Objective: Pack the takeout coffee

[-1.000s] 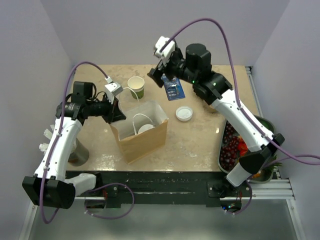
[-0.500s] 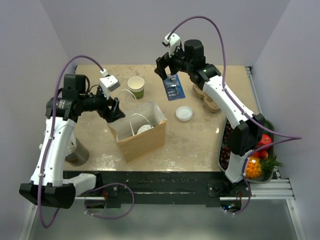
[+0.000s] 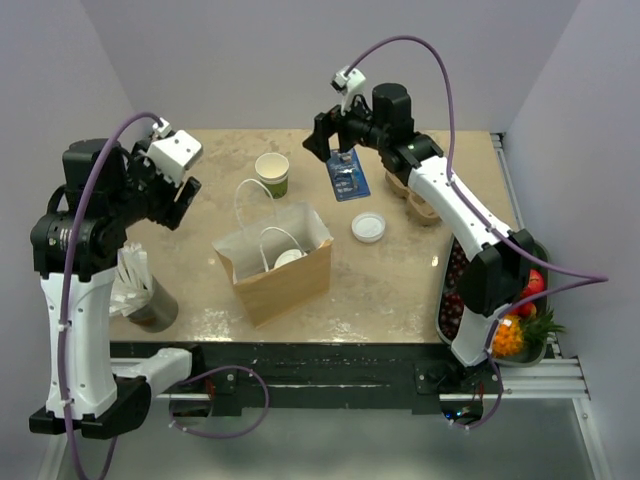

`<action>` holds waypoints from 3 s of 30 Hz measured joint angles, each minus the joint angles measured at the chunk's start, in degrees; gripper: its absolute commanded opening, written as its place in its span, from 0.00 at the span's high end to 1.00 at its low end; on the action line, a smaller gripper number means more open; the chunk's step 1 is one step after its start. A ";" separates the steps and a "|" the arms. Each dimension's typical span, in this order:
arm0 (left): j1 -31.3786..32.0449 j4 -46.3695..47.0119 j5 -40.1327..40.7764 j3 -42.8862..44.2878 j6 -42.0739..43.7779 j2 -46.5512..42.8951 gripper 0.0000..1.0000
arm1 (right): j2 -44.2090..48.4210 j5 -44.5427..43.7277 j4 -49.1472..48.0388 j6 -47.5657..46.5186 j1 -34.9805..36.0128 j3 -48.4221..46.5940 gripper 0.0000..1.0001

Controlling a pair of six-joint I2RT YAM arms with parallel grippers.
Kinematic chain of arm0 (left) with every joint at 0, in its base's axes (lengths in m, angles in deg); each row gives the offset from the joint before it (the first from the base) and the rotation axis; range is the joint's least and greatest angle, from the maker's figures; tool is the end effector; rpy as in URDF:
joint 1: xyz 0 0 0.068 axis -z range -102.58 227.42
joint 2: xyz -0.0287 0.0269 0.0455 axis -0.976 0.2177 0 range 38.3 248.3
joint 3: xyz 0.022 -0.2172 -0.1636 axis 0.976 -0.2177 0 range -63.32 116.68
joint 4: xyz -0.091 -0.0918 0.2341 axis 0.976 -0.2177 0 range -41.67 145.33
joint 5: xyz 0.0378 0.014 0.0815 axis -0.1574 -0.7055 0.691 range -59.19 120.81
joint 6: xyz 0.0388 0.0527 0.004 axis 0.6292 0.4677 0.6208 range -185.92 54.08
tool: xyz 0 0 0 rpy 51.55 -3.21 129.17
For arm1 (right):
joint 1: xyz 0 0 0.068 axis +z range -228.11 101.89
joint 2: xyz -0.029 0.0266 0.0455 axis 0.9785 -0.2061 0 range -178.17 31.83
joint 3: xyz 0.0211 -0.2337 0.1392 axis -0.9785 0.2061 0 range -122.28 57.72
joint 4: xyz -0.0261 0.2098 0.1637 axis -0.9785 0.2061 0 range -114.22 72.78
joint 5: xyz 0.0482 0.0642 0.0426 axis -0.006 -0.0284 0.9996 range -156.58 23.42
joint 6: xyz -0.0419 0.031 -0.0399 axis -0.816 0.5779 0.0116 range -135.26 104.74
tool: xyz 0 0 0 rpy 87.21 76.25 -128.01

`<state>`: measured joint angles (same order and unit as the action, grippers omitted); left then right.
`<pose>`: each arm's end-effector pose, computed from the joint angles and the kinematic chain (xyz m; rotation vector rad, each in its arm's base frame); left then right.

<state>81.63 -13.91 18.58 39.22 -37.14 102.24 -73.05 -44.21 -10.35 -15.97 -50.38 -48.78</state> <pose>0.1688 -0.0233 0.4909 0.7150 1.9664 0.0346 0.3948 0.2296 0.4098 -0.7193 1.6722 0.6842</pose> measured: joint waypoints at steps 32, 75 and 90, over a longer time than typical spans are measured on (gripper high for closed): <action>-16.22 -0.96 7.87 -11.23 -2.84 7.61 0.34 | 2.47 22.23 -18.64 14.84 0.57 14.62 0.29; -17.64 73.09 -40.11 -22.01 -49.70 -19.80 0.28 | -27.78 -7.41 -9.62 8.20 46.10 -21.84 0.46; -17.49 71.89 -43.43 -24.04 -49.66 -20.63 0.28 | -32.46 -5.86 -16.06 9.94 46.10 -24.35 0.60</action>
<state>64.15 57.98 -24.85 15.18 -86.80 81.61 -105.51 -50.06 -26.42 -6.03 -4.28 -73.13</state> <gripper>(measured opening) 0.718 0.424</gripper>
